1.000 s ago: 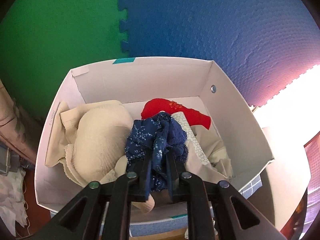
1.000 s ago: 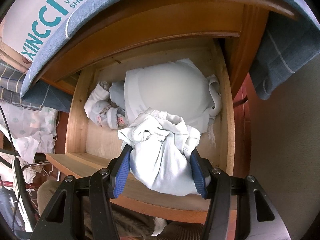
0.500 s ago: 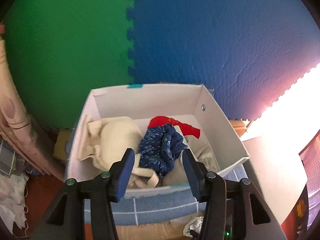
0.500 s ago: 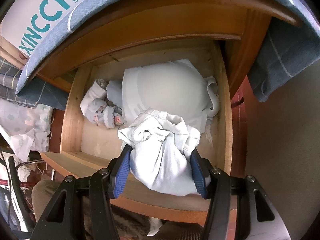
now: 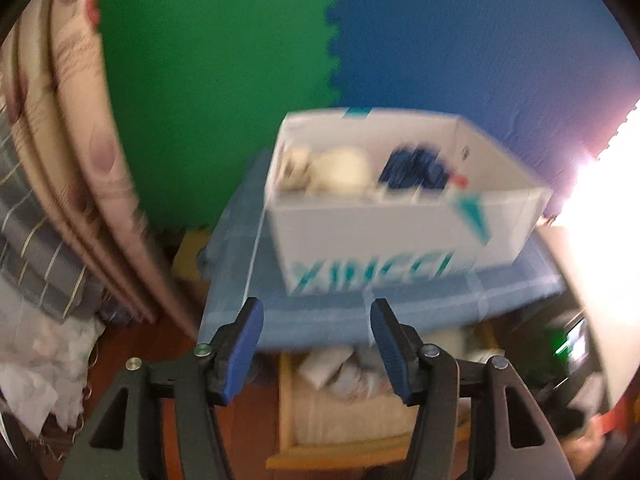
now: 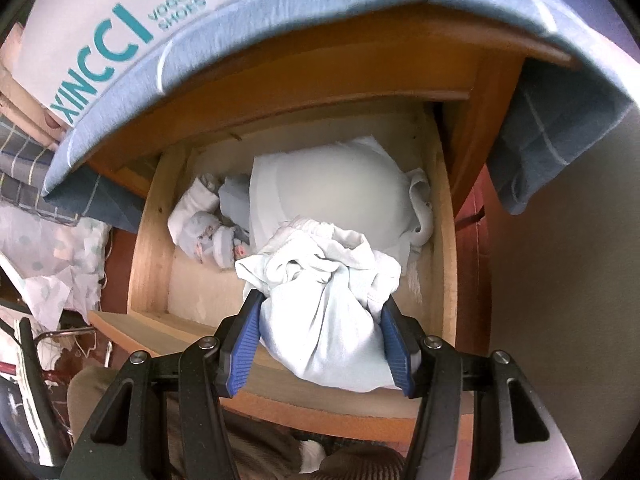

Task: Take underwear out of drawer
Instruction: 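Open the left tool over the white box while the right tool lifts the white bundle, then carry the white cloth bundle into the white box and open the right tool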

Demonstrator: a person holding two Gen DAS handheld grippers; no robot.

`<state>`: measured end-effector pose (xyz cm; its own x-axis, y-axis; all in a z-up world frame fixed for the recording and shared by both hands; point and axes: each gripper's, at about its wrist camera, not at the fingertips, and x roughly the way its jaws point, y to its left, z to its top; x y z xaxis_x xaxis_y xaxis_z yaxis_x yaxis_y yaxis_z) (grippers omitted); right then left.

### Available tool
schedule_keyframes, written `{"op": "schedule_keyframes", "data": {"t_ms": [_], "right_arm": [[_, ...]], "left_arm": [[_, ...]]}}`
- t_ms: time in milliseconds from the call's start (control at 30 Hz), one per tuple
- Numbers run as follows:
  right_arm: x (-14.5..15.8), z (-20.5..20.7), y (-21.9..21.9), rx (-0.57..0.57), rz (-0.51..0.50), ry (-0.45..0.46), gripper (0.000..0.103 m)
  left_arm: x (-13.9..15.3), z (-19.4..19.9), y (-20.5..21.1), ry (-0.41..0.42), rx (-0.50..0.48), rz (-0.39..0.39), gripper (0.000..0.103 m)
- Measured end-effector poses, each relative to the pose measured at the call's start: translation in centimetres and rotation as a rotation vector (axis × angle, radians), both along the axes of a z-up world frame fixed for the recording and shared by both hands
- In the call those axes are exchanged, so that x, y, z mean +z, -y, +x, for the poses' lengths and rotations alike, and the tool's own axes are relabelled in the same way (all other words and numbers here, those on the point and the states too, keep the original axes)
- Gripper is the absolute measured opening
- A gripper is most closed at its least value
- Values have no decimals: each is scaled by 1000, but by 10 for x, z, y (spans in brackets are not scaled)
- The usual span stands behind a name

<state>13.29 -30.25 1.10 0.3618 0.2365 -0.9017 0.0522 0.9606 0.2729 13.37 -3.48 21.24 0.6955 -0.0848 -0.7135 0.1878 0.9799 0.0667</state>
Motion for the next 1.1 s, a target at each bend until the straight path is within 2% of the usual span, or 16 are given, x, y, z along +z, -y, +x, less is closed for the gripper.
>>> {"op": "schedule_keyframes", "data": {"t_ms": [200, 433, 700, 800, 900, 1100], "right_arm": [[19, -3, -3, 3, -22, 25, 53], [64, -11, -16, 64, -56, 85, 53], [124, -24, -27, 130, -76, 170, 53], [151, -24, -28, 131, -70, 217, 53], [182, -19, -26, 126, -45, 266, 53], [241, 8, -27, 115, -72, 372, 53]], "left_arm": [[-67, -20, -16, -71, 58, 58, 57], [-116, -31, -15, -130, 80, 62, 57], [-144, -38, -18, -158, 111, 55, 57], [-151, -35, -24, -199, 131, 23, 57], [-154, -33, -33, -209, 155, -15, 57], [-163, -32, -42, -241, 189, -56, 57]]}}
